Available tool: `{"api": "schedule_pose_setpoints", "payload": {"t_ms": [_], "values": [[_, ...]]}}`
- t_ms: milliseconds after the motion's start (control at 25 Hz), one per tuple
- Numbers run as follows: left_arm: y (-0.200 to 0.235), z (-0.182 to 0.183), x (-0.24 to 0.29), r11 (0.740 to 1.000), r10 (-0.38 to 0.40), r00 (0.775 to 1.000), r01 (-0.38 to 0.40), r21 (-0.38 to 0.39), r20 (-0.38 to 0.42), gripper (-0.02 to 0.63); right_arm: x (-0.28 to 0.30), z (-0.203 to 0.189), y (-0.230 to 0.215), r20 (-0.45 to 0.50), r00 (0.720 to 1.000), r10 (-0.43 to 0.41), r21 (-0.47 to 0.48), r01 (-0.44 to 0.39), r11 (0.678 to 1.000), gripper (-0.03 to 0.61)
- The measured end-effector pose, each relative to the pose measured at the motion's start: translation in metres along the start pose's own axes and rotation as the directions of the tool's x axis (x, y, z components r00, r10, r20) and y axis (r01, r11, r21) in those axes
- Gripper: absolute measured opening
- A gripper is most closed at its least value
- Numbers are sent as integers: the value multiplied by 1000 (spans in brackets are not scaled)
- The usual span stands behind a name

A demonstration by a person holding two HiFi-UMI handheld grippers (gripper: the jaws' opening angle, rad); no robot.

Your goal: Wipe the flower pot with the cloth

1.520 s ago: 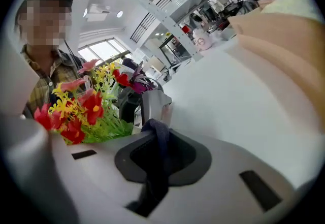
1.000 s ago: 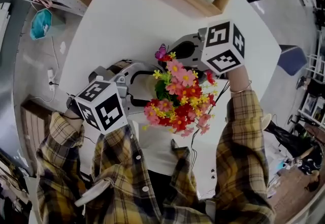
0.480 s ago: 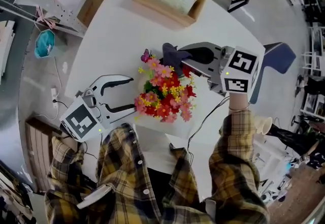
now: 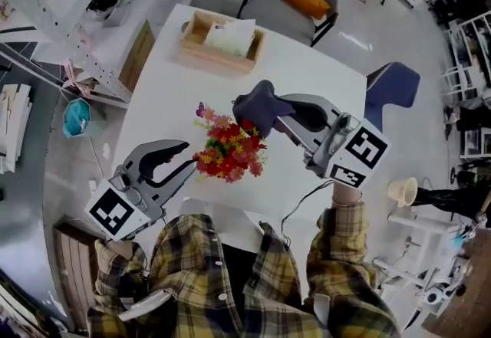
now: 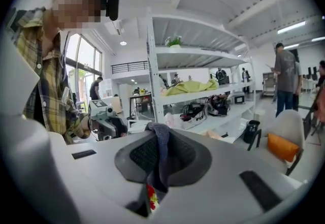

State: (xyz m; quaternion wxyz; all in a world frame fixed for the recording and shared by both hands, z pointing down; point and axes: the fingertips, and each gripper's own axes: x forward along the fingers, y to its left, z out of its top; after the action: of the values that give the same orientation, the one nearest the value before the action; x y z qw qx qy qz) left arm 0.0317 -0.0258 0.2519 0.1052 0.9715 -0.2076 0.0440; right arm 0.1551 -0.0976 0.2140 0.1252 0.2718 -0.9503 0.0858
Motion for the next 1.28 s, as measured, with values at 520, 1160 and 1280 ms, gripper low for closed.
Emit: {"api": "schedule_pose_setpoints", "payload": {"t_ms": [520, 1160, 1280], "values": [[-44, 95, 33, 998, -63, 990, 66, -15, 129, 15, -79, 67, 72, 247, 923, -295, 85, 283, 955, 17], [-48, 101, 59, 997, -71, 993, 70, 20, 94, 12, -97, 62, 79, 271, 885, -377, 136, 353, 926, 15], [-47, 105, 61, 998, -58, 994, 57, 5, 95, 12, -101, 64, 78, 273, 888, -371, 130, 348, 929, 15]]}}
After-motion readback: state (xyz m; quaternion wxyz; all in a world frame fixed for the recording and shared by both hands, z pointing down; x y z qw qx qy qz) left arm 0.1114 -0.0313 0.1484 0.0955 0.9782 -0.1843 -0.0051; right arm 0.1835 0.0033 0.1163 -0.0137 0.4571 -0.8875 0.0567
